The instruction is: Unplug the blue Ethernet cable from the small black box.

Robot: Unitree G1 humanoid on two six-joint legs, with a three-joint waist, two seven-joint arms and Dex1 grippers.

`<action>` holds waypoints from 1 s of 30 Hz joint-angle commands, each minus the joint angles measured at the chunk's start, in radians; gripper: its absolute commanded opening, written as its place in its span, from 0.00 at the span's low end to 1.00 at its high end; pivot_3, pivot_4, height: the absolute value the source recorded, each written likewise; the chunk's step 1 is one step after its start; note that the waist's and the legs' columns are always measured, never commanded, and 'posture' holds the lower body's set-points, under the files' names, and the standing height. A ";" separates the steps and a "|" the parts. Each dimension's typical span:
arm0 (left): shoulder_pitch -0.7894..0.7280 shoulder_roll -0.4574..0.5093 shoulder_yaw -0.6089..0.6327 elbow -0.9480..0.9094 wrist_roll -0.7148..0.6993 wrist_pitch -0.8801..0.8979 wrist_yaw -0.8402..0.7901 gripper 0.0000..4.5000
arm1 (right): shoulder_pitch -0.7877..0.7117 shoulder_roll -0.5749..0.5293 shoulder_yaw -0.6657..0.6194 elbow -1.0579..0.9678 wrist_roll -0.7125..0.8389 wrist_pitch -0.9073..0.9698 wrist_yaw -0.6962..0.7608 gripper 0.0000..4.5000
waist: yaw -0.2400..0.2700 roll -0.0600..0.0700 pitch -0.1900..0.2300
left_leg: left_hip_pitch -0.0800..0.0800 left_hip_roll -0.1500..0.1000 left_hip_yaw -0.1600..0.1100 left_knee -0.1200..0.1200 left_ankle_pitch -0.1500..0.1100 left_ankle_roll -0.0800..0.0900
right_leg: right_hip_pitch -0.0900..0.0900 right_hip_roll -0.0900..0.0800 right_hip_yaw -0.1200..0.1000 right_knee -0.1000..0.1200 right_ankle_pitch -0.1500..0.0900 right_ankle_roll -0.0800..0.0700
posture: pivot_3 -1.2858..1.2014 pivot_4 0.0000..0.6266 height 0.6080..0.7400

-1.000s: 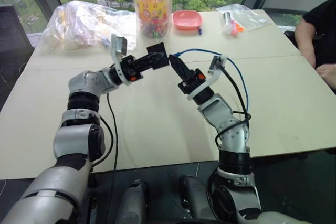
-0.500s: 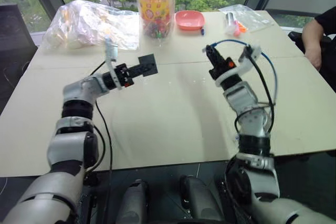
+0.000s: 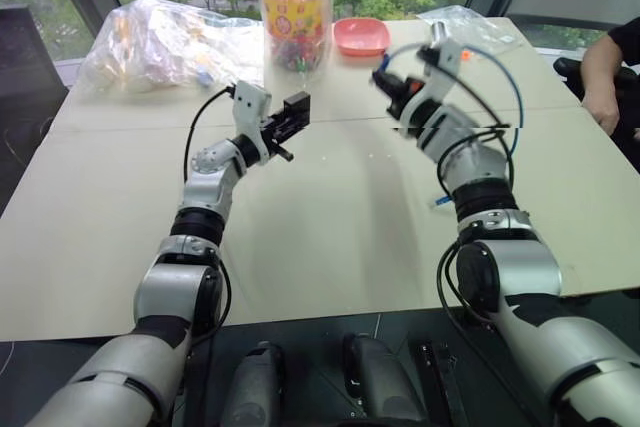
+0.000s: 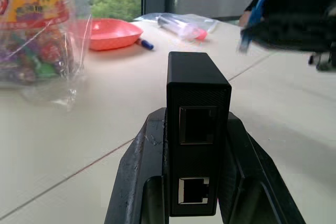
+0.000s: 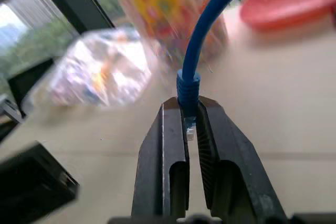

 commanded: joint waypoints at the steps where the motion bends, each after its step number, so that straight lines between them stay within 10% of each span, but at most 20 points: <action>1: 0.011 -0.024 -0.021 -0.088 0.015 -0.038 0.037 0.12 | -0.010 -0.022 0.036 0.080 -0.106 -0.088 -0.024 0.24 | 0.001 0.000 0.000 | 0.000 0.000 0.000 0.000 0.000 0.000 | 0.000 0.000 0.000 0.000 0.000 0.000 | 0.52 0.24 1.00; 9: 0.052 -0.037 -0.053 -0.122 0.026 -0.019 0.050 0.12 | 0.077 -0.028 0.069 -0.068 -0.167 -0.053 0.033 1.00 | -0.004 0.000 0.000 | 0.001 0.000 0.000 0.000 0.000 0.000 | 0.000 0.001 0.001 0.000 0.001 0.001 | 0.52 0.24 1.00; 22: 0.045 -0.073 -0.087 0.061 0.094 -0.137 0.119 0.12 | 0.581 0.043 0.078 -0.959 -0.086 0.186 -0.041 1.00 | -0.003 0.000 0.000 | 0.003 0.000 0.000 0.002 0.000 0.000 | 0.002 0.002 0.001 0.000 0.000 0.001 | 0.52 0.24 1.00; 30: 0.028 -0.050 -0.076 0.085 0.084 -0.132 0.097 0.86 | 0.626 0.060 0.077 -0.978 -0.109 0.129 -0.089 1.00 | 0.000 0.000 0.000 | 0.002 0.000 0.000 0.001 0.000 0.000 | 0.002 0.002 0.001 0.000 0.000 0.001 | 0.52 0.24 1.00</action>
